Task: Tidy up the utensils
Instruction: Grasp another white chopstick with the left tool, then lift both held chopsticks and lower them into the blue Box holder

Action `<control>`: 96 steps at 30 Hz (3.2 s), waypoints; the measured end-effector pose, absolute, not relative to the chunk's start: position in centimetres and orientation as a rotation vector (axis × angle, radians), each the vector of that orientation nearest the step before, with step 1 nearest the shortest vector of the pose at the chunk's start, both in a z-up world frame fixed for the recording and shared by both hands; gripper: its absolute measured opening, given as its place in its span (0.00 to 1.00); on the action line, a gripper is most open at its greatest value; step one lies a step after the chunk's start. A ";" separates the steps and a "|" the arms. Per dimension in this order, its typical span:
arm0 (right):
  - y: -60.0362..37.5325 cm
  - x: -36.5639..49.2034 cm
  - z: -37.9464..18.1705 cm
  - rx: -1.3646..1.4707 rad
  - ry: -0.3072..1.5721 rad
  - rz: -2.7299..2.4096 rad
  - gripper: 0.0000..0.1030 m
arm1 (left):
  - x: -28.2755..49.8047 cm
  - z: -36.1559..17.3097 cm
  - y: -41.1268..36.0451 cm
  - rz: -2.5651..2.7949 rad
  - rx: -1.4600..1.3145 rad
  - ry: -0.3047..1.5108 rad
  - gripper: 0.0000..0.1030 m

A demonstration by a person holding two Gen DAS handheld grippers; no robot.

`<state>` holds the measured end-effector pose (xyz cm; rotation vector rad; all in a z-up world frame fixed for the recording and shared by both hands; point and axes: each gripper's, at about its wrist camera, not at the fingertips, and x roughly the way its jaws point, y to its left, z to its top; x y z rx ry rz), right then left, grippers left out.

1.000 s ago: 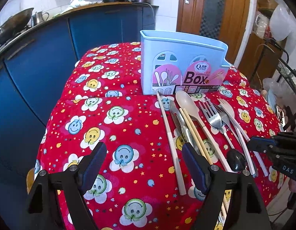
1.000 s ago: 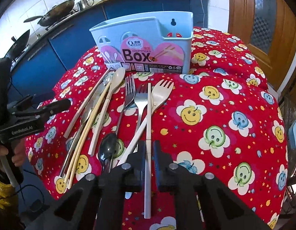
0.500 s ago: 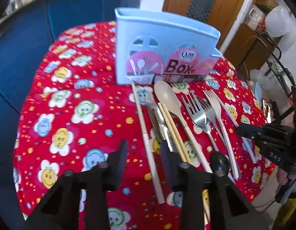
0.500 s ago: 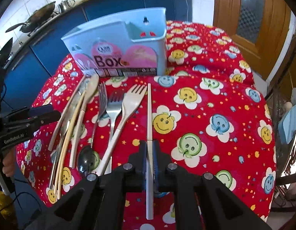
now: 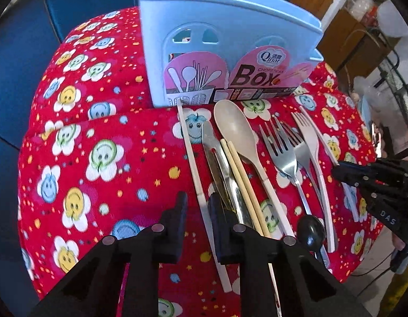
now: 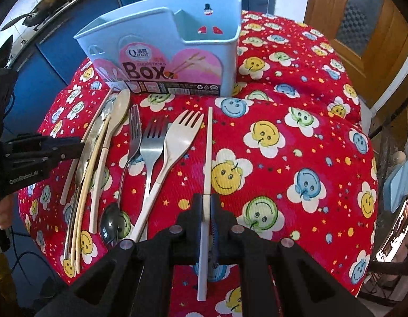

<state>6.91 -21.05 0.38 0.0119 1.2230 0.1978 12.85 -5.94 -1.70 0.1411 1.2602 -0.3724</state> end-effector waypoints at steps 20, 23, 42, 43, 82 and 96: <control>-21.5 8.3 0.1 0.069 1.241 0.229 0.07 | 12.3 -1.1 -3.1 -0.375 0.014 1.229 0.05; -21.8 7.4 0.0 0.108 1.197 0.226 0.07 | 10.7 -0.4 -1.3 -0.389 -0.038 1.166 0.05; -23.3 2.2 5.4 0.318 0.671 0.268 0.07 | 7.4 7.0 -2.1 -0.432 -0.138 0.691 0.05; -23.4 2.2 5.6 0.319 0.650 0.270 0.07 | 7.5 7.4 -2.1 -0.430 -0.132 0.677 0.05; -22.9 15.6 7.3 0.279 0.284 0.266 0.07 | 17.8 8.9 -5.2 -0.238 -0.146 0.241 0.05; -21.7 15.8 5.2 0.178 0.334 0.254 0.08 | 17.3 6.2 -5.7 -0.241 -0.094 0.263 0.05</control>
